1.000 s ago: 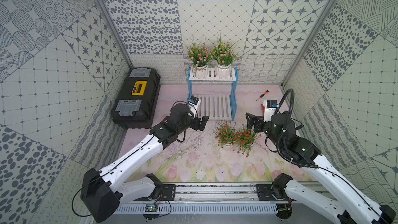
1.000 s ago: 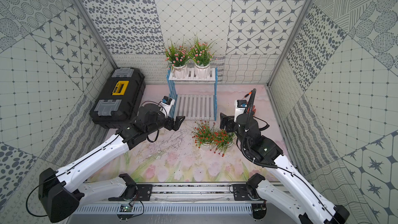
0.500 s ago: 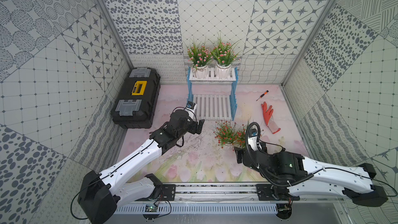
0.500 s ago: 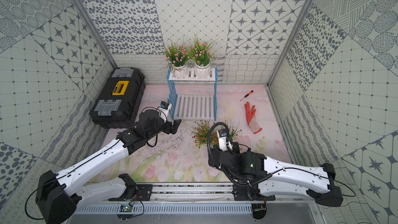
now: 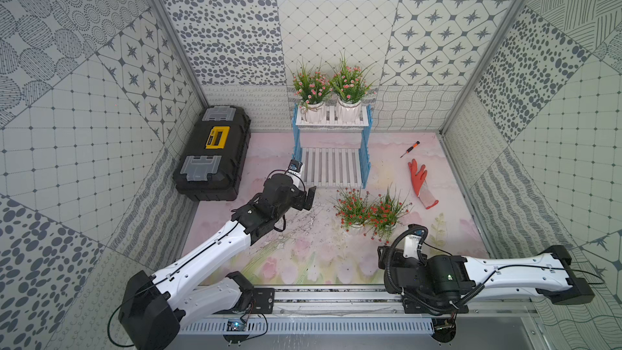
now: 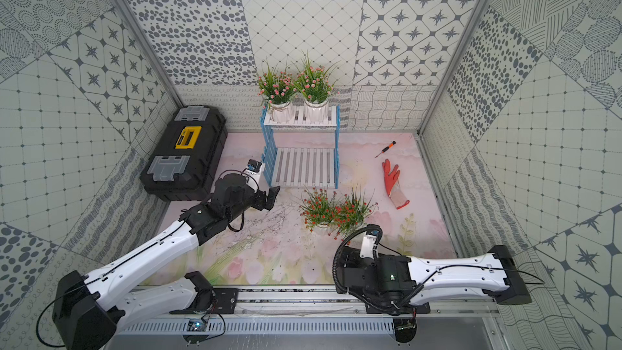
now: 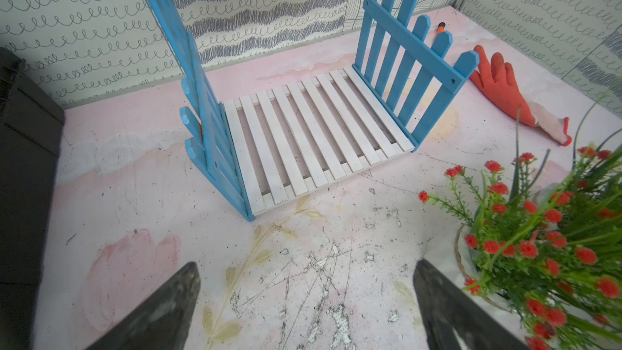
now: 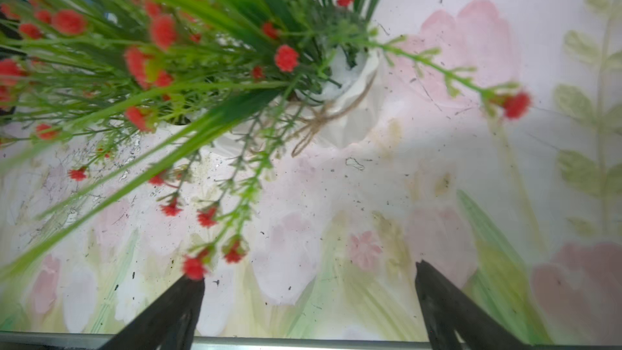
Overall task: Place the baby's breath potted plants on the rack by color
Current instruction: Pick up the baby's breath potted plant from the center of the board.
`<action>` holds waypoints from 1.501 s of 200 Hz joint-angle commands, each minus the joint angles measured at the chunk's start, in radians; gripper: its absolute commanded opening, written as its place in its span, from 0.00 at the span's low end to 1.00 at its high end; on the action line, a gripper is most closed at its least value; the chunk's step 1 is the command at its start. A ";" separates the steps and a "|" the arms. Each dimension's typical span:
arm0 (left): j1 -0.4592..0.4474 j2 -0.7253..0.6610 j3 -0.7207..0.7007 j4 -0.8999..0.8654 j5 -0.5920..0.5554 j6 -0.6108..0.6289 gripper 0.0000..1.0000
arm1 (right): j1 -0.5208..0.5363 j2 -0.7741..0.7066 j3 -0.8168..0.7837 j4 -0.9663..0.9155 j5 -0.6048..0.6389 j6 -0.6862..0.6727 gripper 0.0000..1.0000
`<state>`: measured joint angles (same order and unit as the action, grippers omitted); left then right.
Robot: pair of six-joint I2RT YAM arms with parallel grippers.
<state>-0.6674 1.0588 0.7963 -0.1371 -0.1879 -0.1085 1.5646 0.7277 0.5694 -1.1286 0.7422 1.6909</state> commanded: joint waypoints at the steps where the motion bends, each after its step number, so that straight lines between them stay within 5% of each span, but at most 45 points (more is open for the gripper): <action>1: 0.002 -0.006 0.000 0.065 -0.004 0.012 0.99 | 0.003 -0.060 -0.048 0.074 0.033 0.029 0.98; 60: 0.002 0.011 0.004 0.056 -0.002 0.001 0.99 | -0.071 0.052 -0.003 0.141 0.002 -0.146 0.98; 132: 0.003 0.004 0.013 0.041 -0.016 0.008 0.99 | -0.323 0.158 -0.034 0.407 -0.133 -0.486 0.98; 300: 0.003 0.050 0.070 -0.012 -0.021 0.007 0.99 | -0.558 0.222 -0.106 0.595 -0.173 -0.742 0.98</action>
<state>-0.6666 1.0992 0.8425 -0.1478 -0.1936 -0.1047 1.0370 0.9493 0.4915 -0.6189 0.5819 1.0134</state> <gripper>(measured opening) 0.986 0.983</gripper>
